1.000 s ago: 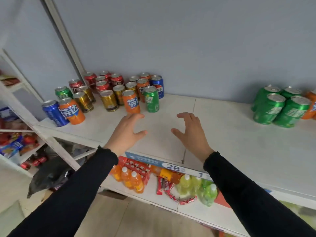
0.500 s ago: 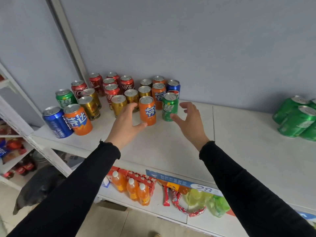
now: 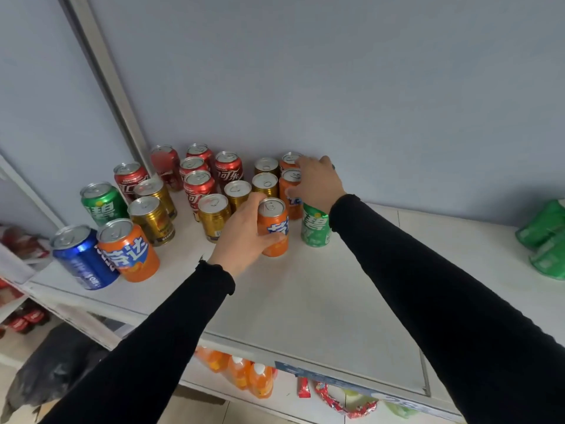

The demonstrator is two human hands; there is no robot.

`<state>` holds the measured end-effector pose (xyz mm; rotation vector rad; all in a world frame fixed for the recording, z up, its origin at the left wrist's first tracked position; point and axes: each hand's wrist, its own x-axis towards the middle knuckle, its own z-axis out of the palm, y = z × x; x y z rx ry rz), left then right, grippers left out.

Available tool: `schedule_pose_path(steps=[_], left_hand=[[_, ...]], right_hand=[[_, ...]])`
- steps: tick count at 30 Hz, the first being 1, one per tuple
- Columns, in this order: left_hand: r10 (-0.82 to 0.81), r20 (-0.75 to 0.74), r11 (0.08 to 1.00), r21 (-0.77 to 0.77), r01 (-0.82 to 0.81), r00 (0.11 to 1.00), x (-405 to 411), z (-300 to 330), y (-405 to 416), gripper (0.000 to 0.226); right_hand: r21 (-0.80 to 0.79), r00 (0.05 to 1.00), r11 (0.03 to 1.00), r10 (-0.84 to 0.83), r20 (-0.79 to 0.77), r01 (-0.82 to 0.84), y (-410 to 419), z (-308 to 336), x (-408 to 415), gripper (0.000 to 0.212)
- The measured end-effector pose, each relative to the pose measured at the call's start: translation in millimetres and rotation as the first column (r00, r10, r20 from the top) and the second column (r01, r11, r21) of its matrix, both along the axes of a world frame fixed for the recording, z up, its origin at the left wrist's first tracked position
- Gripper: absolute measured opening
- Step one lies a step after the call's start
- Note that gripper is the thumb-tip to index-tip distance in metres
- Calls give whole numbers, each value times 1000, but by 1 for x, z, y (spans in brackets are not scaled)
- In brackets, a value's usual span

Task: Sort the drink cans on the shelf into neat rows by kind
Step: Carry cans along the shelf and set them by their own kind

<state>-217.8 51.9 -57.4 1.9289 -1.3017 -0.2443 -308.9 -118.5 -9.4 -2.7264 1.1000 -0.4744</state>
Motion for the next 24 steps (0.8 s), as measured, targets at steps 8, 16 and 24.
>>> schedule_pose_path(steps=[8,16,24], left_hand=[[-82,-11,995,54,82,997,17,-2,-1,77],[-183,-84,983,9,185,979,29,-1,-2,62],[-313,-115,949,-63,308,943,-1,18,-7,65]], right_hand=[[-222,959,967,-174,-225,123,2,-2,27,71],[113,972,970,-224,65,216,18,20,6,68],[350,692,920,-367,621,174,57,64,-97,57]])
